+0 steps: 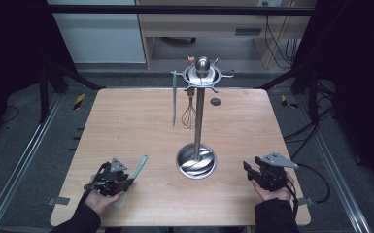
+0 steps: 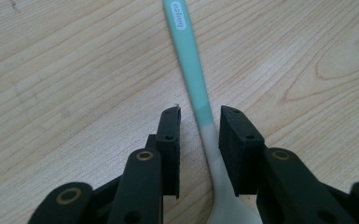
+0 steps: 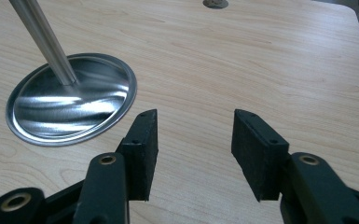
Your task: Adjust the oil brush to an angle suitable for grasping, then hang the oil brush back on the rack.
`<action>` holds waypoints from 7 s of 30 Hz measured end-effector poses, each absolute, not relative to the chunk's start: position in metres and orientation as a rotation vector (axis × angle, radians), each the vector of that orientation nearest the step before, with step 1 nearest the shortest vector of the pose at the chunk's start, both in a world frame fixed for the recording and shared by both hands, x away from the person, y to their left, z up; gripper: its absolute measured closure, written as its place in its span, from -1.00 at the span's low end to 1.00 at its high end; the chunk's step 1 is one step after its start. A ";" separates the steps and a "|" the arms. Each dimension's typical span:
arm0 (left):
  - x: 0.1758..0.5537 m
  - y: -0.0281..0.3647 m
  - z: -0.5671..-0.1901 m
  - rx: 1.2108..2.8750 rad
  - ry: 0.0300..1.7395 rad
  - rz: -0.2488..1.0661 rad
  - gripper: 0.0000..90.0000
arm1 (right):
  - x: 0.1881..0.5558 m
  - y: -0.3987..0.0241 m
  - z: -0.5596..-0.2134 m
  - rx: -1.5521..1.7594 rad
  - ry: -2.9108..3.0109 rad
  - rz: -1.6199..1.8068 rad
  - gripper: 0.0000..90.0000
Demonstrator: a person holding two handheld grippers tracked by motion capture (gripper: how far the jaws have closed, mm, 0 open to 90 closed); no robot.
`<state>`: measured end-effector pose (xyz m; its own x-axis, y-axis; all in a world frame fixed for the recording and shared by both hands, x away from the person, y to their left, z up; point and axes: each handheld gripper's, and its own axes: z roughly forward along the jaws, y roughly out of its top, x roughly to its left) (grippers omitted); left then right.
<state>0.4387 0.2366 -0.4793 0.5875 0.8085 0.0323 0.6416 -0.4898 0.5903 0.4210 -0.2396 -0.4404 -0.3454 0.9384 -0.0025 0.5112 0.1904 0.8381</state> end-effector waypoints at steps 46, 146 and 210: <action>0.442 0.238 -0.478 2.326 1.267 0.384 0.82 | 0.423 -0.237 -0.441 1.342 1.955 1.027 0.15; 0.369 0.227 -0.298 1.613 0.724 0.667 0.84 | 0.430 -0.237 -0.444 1.370 1.968 1.008 0.07; 0.384 0.159 -0.272 1.670 0.599 0.642 0.84 | 0.429 -0.238 -0.442 1.374 1.971 1.026 0.09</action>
<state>0.3843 0.1593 -0.2719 0.7163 0.6916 0.0931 0.0448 -0.1787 0.9829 0.4295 -0.2380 -0.4425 -0.3483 0.9374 0.0042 0.5411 0.1974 0.8175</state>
